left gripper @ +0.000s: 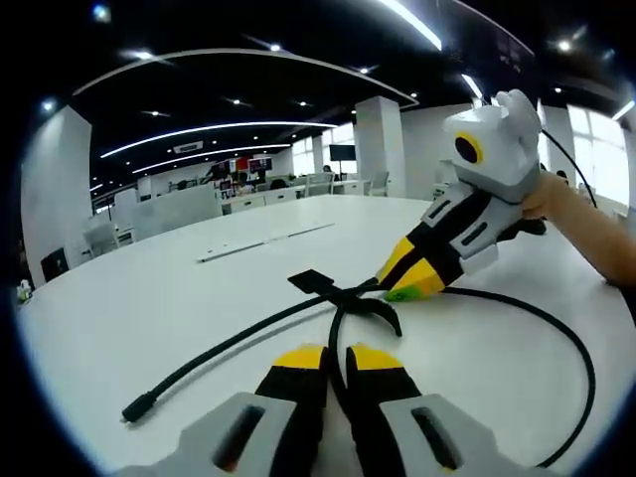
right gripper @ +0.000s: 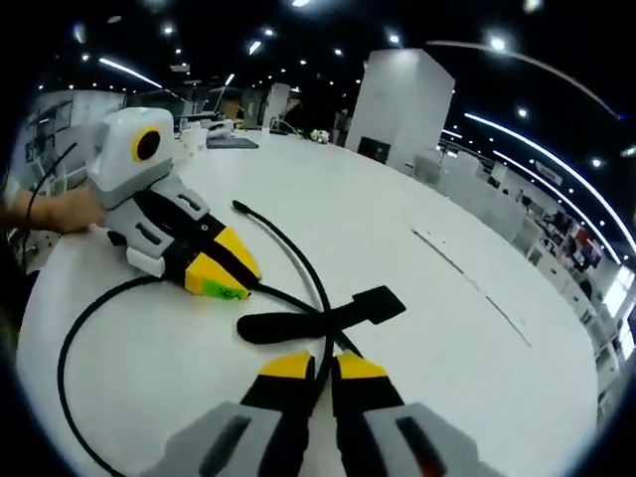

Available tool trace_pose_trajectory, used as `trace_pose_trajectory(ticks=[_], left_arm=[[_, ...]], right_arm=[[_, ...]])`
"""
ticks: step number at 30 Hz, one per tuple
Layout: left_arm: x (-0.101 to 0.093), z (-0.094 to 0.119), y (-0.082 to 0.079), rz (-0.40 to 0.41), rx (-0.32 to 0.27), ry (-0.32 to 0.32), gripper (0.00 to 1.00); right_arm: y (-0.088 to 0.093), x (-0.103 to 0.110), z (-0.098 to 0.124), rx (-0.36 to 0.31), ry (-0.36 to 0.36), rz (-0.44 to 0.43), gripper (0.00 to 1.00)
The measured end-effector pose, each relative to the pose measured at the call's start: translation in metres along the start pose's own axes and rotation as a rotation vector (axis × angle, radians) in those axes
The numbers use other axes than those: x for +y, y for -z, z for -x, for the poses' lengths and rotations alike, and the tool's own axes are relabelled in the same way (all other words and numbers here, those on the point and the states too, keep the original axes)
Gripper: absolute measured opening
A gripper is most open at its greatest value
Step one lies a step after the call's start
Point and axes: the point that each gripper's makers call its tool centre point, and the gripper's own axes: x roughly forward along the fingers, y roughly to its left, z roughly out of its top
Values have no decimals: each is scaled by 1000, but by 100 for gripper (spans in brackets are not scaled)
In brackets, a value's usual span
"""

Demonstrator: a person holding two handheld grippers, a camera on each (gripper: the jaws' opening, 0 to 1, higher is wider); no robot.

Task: Find the charging cable on the desk, coil it up and secure with Velcro.

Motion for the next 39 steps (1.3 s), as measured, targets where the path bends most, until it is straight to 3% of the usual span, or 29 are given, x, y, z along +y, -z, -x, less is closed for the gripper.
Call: trace_pose_trajectory(ticks=[3,11,16,19,28,35,37,39], left_arm=[[-2,1,0,-1,0,-1,9],[-6,2,1,-2,-1,0,9],[-7,2,1,-2,-1,0,9],[-7,2,1,-3,-1,0,9],[-6,0,0,-3,-1,0,9],[-5,-1,-1,-3,-2,1,9],[-5,-1,-1,-4,-2,0,9],[-5,-1,-1,-5,-2,0,9]], right_arm=[[0,-8,2,9,46,13,19],[1,-21,3,9,61,-14,33],[9,-24,1,35,37,-216,37],[11,-22,0,14,-9,-277,33],[25,-21,13,22,-67,-295,42],[39,-21,26,79,-91,-281,45],[46,-25,34,123,-84,-250,44],[47,-36,43,138,-26,-213,44]])
